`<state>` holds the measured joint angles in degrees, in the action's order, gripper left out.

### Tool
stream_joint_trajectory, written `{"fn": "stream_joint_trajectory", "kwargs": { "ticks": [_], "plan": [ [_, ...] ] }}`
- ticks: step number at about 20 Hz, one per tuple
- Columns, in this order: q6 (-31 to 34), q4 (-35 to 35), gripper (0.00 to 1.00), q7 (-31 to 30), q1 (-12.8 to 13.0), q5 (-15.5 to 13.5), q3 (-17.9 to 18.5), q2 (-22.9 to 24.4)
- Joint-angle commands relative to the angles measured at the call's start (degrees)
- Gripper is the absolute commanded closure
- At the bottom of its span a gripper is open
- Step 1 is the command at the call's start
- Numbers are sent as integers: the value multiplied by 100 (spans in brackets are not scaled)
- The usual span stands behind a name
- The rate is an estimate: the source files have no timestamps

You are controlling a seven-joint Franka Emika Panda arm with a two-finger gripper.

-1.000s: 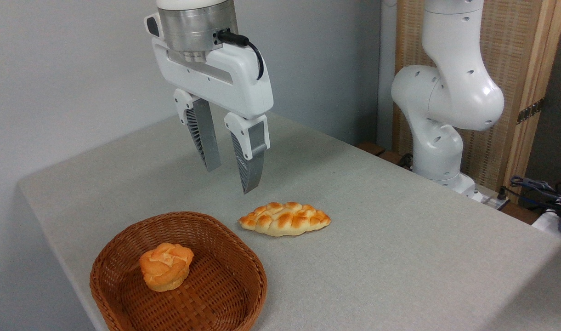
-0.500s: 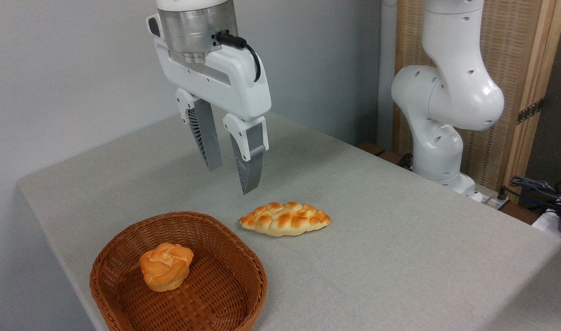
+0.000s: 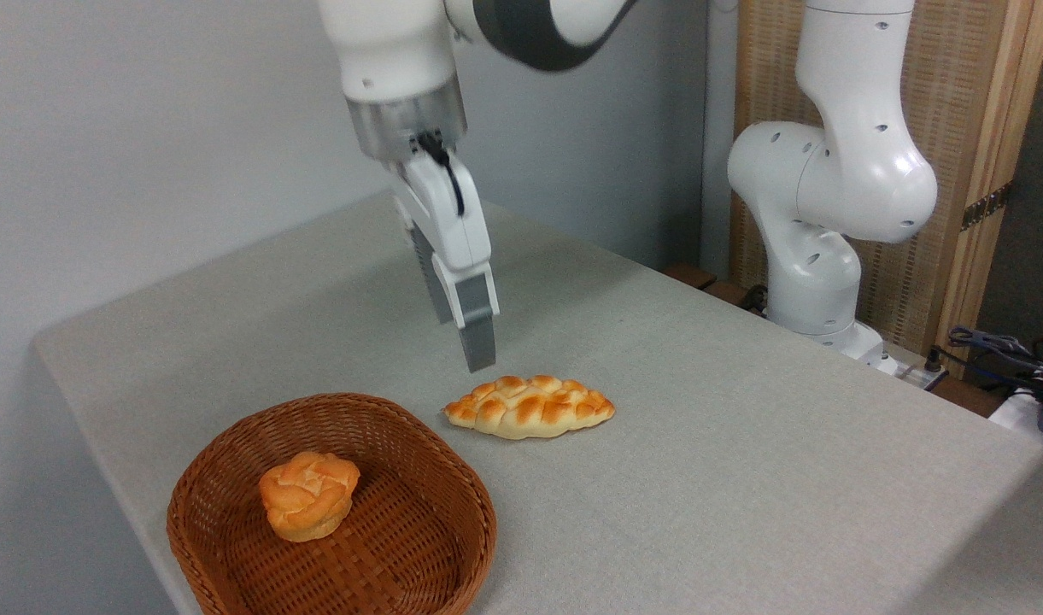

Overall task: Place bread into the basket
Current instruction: 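Lower the gripper onto the braided bread roll and close on it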

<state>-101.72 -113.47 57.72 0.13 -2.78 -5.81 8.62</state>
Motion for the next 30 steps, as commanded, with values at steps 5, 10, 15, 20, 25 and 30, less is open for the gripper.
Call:
{"fn": "stream_joint_trajectory", "kwargs": {
  "ticks": [5,10,15,20,25,30],
  "plan": [
    [-637,-1343,0,1381,-48,-30,-324,255],
    [-1148,-1793,0,1532,-48,541,-333,220],
    [-1157,-1802,50,1567,-48,550,-342,193],
    [-1148,-1802,57,1576,-39,550,-342,184],
    [-1139,-1802,58,1585,-39,550,-342,176],
    [-772,-1627,66,1778,-39,550,-333,176]
  ]
}}
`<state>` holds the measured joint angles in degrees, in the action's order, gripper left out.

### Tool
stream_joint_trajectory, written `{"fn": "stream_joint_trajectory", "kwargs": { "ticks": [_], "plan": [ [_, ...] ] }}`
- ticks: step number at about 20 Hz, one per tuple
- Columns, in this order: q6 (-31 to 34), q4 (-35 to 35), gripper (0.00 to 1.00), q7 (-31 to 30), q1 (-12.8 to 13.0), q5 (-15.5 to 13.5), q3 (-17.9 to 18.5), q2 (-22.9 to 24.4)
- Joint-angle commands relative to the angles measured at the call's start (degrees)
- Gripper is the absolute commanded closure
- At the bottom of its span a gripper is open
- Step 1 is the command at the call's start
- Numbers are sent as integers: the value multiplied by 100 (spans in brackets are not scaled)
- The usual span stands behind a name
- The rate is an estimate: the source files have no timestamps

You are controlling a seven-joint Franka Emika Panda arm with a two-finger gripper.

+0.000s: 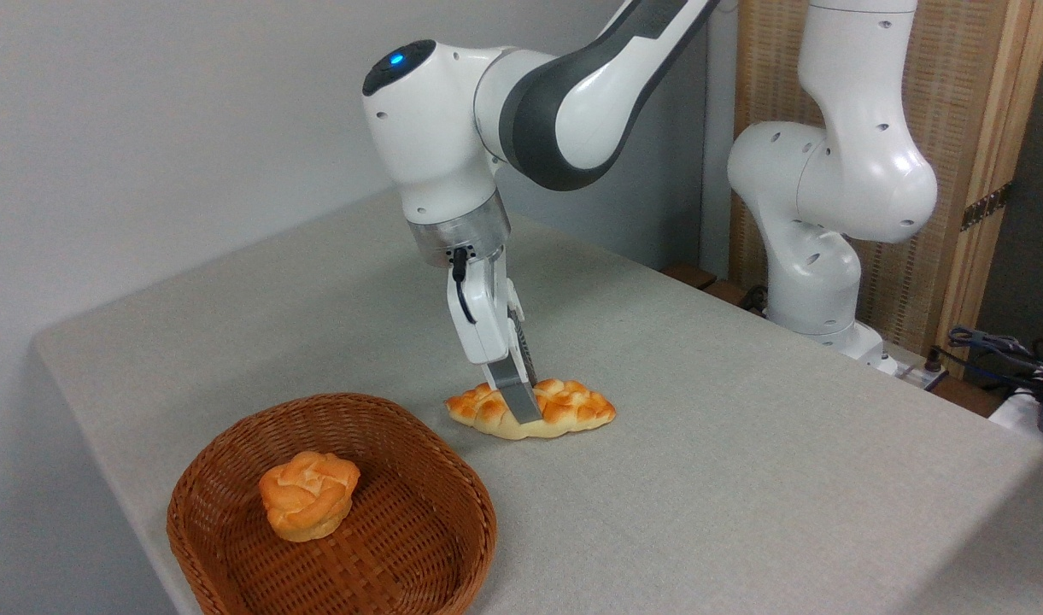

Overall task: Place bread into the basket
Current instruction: 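Lift the braided bread roll off the table, then carry the bread roll over the wicker basket and lower it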

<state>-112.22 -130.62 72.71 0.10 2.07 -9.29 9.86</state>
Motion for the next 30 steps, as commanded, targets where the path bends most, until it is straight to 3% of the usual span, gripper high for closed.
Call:
{"fn": "stream_joint_trajectory", "kwargs": {
  "ticks": [1,8,13,15,16,18,22,26,28,30],
  "plan": [
    [489,194,70,270,-37,66,24,52],
    [1202,958,73,270,-37,83,103,43],
    [1606,2222,73,271,-45,4,603,-325],
    [1677,2672,72,209,-45,-196,858,-536],
    [1669,2952,71,17,-54,-511,1085,-694],
    [1625,3243,71,-413,-54,-768,1289,-993],
    [1152,4035,70,-2045,-54,-813,1298,-1968],
    [422,4159,67,-3752,-54,-971,1237,-2286],
    [394,4150,64,-3966,-45,-972,1088,-2348],
    [385,4150,54,-4018,-45,-963,1061,-2418]
  ]
}}
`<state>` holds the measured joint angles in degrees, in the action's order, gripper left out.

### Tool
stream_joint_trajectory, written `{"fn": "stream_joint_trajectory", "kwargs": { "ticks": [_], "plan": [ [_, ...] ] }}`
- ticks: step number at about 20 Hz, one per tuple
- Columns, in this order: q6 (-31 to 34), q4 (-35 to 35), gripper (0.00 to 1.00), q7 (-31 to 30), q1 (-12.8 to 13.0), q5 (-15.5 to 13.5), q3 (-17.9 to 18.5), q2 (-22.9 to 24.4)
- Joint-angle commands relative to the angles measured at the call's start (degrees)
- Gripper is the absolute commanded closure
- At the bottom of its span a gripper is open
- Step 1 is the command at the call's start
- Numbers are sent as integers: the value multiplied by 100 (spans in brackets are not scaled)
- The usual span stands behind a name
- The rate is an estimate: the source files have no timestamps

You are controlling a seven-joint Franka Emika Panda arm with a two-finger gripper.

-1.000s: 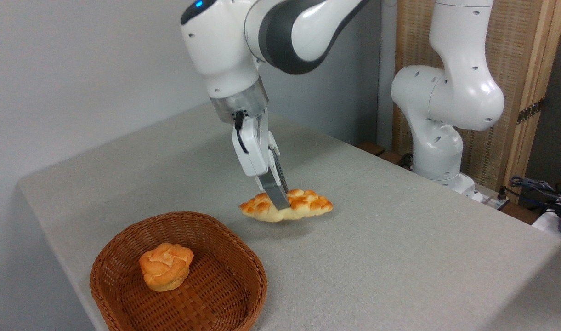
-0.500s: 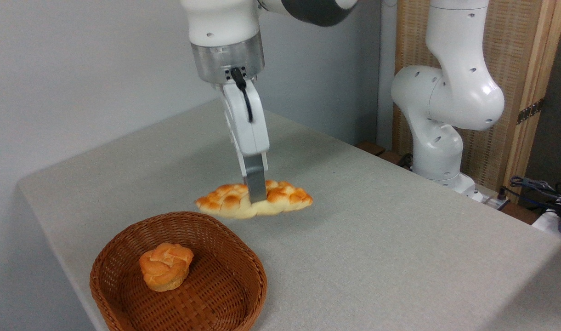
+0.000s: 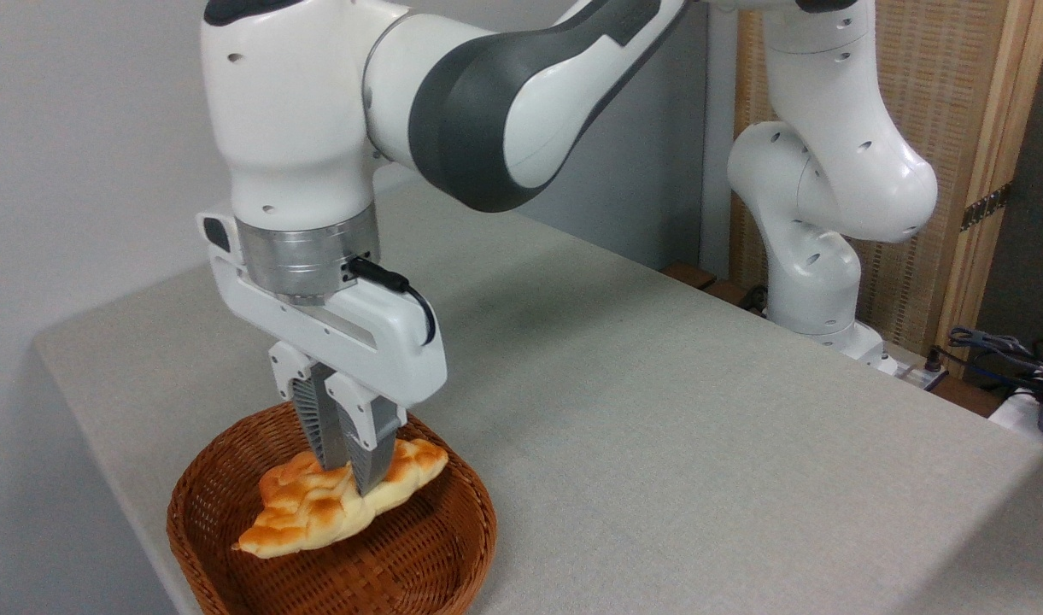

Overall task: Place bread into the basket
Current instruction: 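Carry the bread roll over the wicker basket and lower it, then open the gripper to release the bread roll into the basket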

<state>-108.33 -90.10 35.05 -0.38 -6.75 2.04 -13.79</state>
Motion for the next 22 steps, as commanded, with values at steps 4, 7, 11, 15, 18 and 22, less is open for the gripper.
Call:
{"fn": "stream_joint_trajectory", "kwargs": {
  "ticks": [4,7,11,15,18,22],
  "plan": [
    [-4,98,8,-367,3,208,-98,-124],
    [-3,98,0,-350,3,525,-98,-115],
    [5,89,0,-385,3,526,-98,-115],
    [5,98,0,-385,3,526,-98,-97],
    [5,98,0,-385,3,526,-89,-89],
    [23,98,0,-394,-6,526,-81,-10]
  ]
}}
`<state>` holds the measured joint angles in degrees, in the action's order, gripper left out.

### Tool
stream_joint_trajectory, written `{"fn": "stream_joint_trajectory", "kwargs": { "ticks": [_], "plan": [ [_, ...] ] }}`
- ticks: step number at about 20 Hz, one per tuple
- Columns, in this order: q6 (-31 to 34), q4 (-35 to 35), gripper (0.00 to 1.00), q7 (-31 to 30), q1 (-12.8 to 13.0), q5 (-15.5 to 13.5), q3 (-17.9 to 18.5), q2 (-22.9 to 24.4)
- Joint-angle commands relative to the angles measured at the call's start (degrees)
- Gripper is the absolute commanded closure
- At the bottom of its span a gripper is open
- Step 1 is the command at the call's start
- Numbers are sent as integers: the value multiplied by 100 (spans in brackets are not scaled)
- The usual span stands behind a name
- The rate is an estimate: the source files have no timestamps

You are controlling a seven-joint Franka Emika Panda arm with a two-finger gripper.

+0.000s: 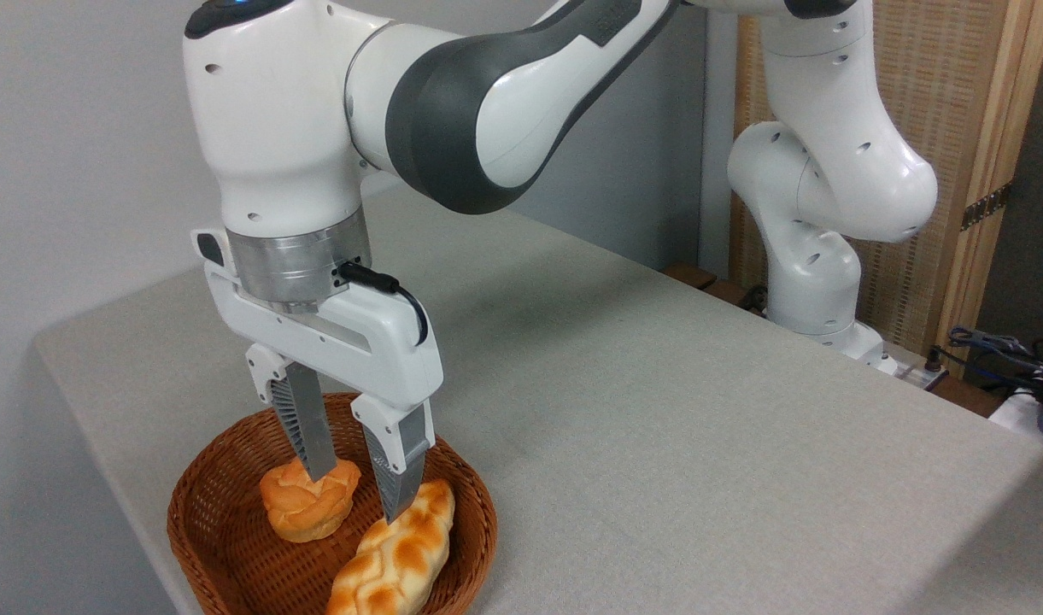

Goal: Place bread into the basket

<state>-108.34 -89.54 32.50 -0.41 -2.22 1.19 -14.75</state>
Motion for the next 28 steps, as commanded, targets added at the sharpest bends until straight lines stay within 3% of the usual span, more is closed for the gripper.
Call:
{"fn": "stream_joint_trajectory", "kwargs": {
  "ticks": [1,3,5,6,8,10,17,28],
  "plan": [
    [23,42,0,-130,-3,63,4,252],
    [110,-2,0,-69,-64,63,-5,699],
    [539,15,0,45,-248,81,-258,815],
    [716,7,0,315,-371,116,-425,938],
    [980,-194,0,1097,-381,134,-409,1306],
    [1278,-266,0,1442,-381,134,-400,1527],
    [1359,-599,0,1399,-161,46,-374,1659],
    [1421,-582,0,1364,-143,11,-313,1677]
  ]
}}
